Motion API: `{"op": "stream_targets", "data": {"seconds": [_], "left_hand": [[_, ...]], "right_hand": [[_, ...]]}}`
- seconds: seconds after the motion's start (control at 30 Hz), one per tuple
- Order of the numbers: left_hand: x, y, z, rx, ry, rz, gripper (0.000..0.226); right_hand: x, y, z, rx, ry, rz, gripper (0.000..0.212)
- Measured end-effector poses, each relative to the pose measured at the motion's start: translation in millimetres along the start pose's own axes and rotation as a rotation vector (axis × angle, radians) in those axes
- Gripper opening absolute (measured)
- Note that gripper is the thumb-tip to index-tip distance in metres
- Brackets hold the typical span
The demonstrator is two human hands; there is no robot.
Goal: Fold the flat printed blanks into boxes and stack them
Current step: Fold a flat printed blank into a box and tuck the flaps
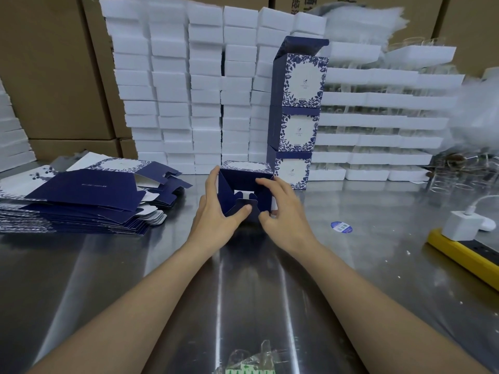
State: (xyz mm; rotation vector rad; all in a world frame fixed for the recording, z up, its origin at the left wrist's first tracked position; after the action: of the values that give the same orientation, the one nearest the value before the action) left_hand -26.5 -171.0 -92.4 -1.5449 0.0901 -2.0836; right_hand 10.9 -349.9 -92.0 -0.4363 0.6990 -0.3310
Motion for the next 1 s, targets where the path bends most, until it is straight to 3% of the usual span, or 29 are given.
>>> {"op": "stream_targets", "data": {"seconds": [0.63,0.83,1.0], "left_hand": [[0.5,0.7,-1.0,0.000,-0.007,-0.013,0.103],[-2.3,1.2,-0.1,0.036,-0.002,-0.002,0.097],[-6.3,3.0,5.7,0.059,-0.103,-0.062,0.094]], "right_hand": [[2.3,1.9,-1.0,-0.007,-0.006,-0.017,0.072],[0.9,0.4,-2.3,0.020,-0.038,-0.020,0.060],[-5.4,-2.8,-0.1,0.141,-0.004,0.078,0.079]]}}
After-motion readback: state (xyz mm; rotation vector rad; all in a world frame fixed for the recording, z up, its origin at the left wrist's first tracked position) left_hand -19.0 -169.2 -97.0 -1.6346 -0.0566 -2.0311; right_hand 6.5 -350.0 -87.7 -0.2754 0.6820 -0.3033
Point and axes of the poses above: each hand's wrist, its own z-axis towards the middle knuckle, its own y-axis out of the palm, x = y × z, the point moved 1 cm from there along z, towards the middle knuckle, and after that the axes turned 8 degrees about -y, right-handed, at the moved point
